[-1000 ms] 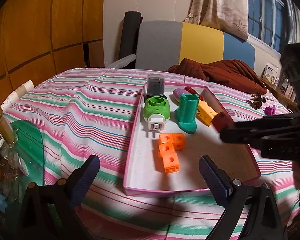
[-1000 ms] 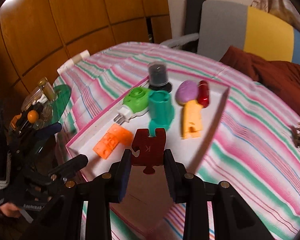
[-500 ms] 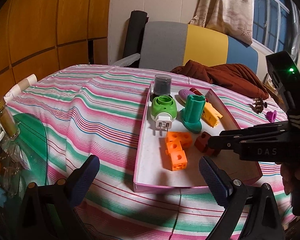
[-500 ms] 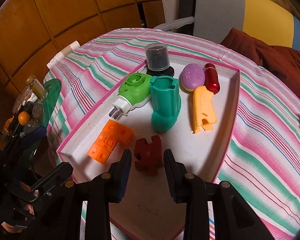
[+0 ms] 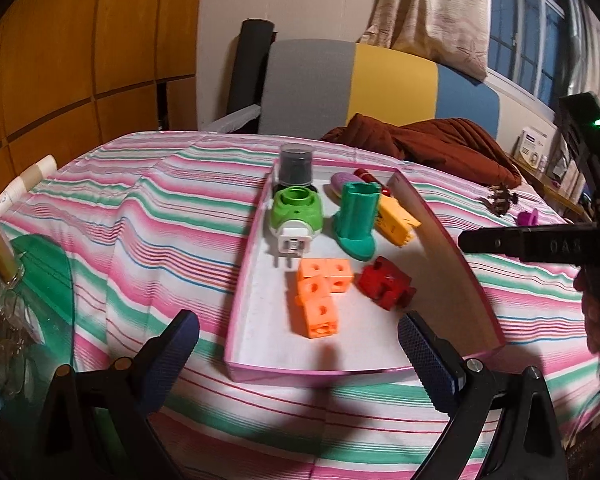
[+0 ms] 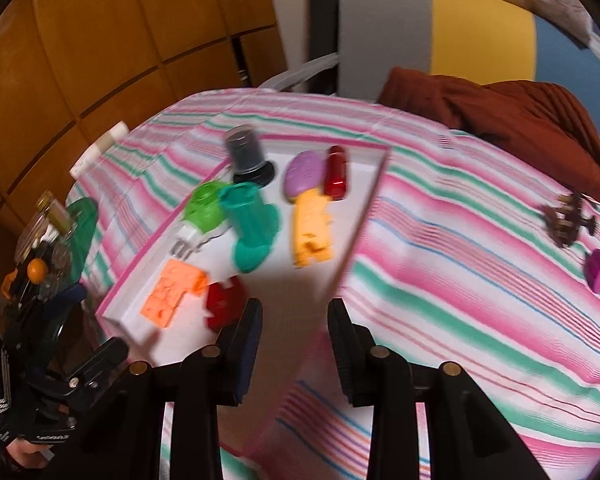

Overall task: Organize rigid objects
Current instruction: 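Lower the red K puzzle piece onto the tray beside the orange cubes and open the right gripper, then move the right gripper to the purple ring cup and grasp it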

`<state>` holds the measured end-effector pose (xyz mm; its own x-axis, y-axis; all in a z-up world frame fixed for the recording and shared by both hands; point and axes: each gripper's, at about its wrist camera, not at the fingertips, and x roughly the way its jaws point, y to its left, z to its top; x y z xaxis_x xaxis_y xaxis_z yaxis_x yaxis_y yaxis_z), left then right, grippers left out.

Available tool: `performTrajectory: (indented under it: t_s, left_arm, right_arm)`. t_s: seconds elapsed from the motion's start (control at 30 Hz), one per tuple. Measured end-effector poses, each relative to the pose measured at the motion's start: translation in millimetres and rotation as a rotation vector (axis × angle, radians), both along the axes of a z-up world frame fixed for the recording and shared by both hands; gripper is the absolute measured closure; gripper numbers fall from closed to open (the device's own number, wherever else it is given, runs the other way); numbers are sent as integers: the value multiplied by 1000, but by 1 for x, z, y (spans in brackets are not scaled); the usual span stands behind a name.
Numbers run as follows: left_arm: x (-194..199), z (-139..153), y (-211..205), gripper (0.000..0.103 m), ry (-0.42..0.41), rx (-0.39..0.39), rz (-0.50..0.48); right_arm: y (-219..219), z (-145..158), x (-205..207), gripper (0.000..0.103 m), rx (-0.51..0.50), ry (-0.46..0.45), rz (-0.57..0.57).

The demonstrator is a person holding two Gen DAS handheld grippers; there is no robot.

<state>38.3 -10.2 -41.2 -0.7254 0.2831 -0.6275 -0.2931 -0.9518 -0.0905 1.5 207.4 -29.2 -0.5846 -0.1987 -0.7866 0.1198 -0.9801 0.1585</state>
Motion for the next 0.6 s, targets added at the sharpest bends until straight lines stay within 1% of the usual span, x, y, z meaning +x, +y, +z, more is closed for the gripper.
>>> performTrajectory:
  t_s: [0.2,0.4,0.47,0.6]
  left_arm:
    - [5,2,12,3,-5,-5,-43]
    - [10,5,25,3,-3,-13,-80]
    - [12,5,30,3,-3,-20,-92]
    - [13,7,43,3,-7,-27,-123]
  right_arm:
    - [40,-6,3,70,36,-20,-89]
    - [85,-19,6,70,133,-69,-180]
    - [106,-21,6,70,158,-85,-224]
    - [139,-21,8,70,154,-98,-294]
